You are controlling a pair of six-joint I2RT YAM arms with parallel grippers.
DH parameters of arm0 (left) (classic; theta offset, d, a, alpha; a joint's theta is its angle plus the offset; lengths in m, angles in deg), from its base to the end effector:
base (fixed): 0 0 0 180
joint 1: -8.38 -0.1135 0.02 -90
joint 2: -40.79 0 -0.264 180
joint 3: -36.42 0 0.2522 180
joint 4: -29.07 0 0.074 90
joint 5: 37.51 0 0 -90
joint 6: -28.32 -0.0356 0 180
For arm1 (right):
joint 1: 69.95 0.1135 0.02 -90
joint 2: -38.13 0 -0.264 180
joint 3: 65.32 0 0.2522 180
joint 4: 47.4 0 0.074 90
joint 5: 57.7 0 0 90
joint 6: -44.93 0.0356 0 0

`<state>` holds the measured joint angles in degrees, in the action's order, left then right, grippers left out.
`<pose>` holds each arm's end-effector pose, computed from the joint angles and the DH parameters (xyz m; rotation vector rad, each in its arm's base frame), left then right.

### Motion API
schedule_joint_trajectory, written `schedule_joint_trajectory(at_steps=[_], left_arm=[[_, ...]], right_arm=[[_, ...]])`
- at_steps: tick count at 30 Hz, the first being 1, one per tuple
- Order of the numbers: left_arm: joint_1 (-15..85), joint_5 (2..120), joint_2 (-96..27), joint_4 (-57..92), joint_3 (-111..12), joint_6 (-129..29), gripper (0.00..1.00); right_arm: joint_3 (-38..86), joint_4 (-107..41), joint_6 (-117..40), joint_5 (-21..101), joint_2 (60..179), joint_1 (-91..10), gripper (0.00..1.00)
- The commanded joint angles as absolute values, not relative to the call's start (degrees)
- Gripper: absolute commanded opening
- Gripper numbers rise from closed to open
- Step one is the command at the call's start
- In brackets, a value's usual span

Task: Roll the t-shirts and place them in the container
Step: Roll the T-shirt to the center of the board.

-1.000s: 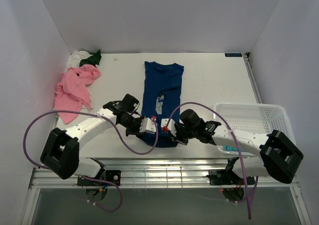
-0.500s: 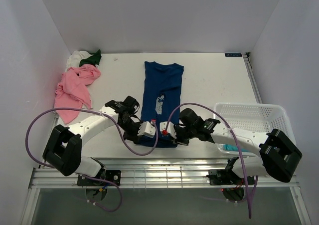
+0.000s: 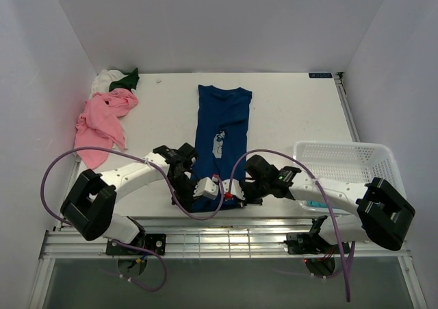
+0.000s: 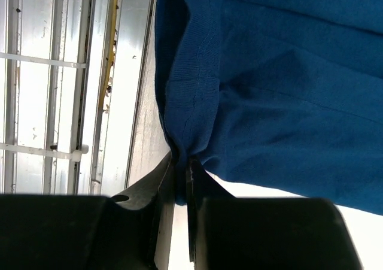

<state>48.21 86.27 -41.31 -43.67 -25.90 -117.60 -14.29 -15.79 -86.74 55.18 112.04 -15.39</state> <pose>0.1536 -0.1539 0.1862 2.1880 2.0055 -0.9015 0.1286 0.2046 0.1822 -1.9758 1.5535 0.5945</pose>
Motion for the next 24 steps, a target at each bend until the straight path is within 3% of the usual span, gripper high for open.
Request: schedule_joint_trajectory(at_steps=[1, 14, 24], left_arm=[[48.3, 86.6, -41.9, -42.8, -28.4, -115.7, 0.06], [39.9, 87.9, -50.8, -42.9, -39.5, -117.0, 0.08], [38.8, 85.8, -54.0, -42.8, -40.0, -117.8, 0.09]], right_arm=[[-12.5, -16.2, -87.2, 55.8, 113.1, -15.3, 0.15], [-11.2, -20.6, -78.6, 54.4, 113.7, -20.4, 0.21], [-9.1, -22.2, -74.3, 52.8, 116.1, -22.5, 0.35]])
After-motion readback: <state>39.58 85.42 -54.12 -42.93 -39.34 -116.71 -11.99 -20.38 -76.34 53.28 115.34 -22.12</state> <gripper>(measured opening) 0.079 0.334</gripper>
